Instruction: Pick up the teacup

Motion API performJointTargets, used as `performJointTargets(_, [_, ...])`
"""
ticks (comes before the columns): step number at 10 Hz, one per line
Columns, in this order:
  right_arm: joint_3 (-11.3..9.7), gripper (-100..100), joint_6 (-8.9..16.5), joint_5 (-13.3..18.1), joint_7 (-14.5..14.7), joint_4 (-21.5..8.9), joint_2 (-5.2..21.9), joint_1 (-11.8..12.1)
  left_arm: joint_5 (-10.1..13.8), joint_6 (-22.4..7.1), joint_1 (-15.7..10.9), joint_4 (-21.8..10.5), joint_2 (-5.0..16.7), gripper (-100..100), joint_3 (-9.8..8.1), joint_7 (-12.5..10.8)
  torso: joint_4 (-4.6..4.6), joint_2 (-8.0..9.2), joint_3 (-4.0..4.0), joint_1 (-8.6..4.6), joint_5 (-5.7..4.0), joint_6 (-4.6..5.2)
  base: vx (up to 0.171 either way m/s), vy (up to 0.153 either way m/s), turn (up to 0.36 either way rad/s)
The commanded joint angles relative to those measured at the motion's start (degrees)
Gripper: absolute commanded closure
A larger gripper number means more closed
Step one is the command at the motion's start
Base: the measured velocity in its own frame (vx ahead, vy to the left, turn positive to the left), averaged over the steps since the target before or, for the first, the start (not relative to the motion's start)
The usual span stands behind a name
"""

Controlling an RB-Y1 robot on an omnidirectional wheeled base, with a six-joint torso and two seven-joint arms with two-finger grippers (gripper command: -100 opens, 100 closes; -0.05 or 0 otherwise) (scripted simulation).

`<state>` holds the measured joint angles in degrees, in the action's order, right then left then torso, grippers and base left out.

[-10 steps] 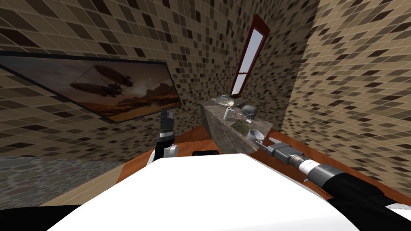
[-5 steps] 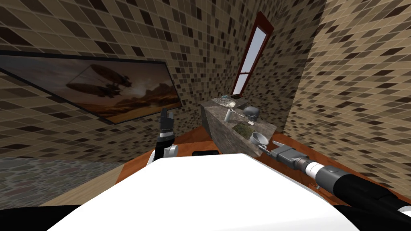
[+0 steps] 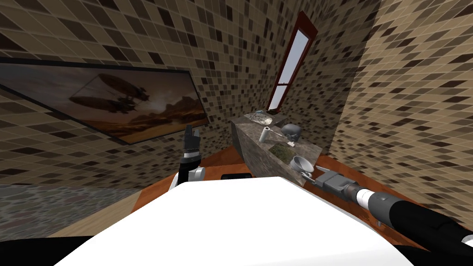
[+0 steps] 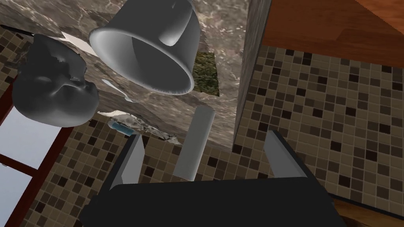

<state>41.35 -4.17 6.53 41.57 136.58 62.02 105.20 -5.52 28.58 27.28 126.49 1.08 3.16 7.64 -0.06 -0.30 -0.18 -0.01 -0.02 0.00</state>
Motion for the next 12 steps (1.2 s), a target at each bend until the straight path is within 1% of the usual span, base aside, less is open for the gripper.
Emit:
performJointTargets(1, [1.51, -100, 1.6, -0.13, 1.97, -0.58, 2.77, 2.86, 0.0, 0.0, 0.0, 0.0, 0.0, 0, 0.0, 0.0, 0.0, 0.0, 0.0, 0.0, 0.0, 0.0, 0.105, -0.011, 0.013])
performJointTargets(2, [1.51, -100, 1.6, -0.13, 1.97, -0.58, 2.77, 3.62, 0.0, 0.0, 0.0, 0.0, 0.0, 0, 0.0, 0.0, -0.02, -0.09, -0.05, 0.0, 0.0, 0.0, 0.078, -0.014, 0.005])
performJointTargets(4, [3.15, -100, 3.46, -0.42, 4.17, -1.53, 6.35, 7.4, 0.0, 0.0, 0.0, 0.0, 0.0, 0, 0.0, 0.0, -0.01, -0.03, -0.02, 0.0, 0.0, 0.0, 0.083, -0.009, 0.001])
performJointTargets(5, [3.15, -100, 3.46, -0.42, 4.17, -1.53, 6.35, 7.71, 0.0, 0.0, 0.0, 0.0, 0.0, 0, 0.0, 0.0, -0.02, -0.06, -0.04, -0.01, -0.01, 0.0, 0.064, -0.009, 0.002])
performJointTargets(7, [4.43, -100, 5.07, -0.74, 6.06, -2.42, 9.54, 11.22, 0.0, 0.0, 0.0, 0.0, 0.0, 0, 0.0, 0.0, 0.0, 0.03, 0.01, -0.02, 0.0, 0.0, 0.077, -0.019, -0.007])
performJointTargets(9, [5.29, -100, 6.38, -1.07, 7.58, -3.17, 12.28, 14.11, 0.0, 0.0, 0.0, 0.0, 0.0, 0, 0.0, 0.0, -0.02, -0.09, -0.05, -0.03, -0.01, 0.0, 0.1, -0.008, -0.011])
performJointTargets(12, [5.66, -100, 7.61, -1.48, 9.06, -3.9, 15.35, 17.18, 0.0, 0.0, 0.0, 0.0, 0.0, 0, 0.0, 0.0, -0.01, -0.01, -0.01, 0.02, 0.0, 0.01, 0.071, -0.004, -0.013])
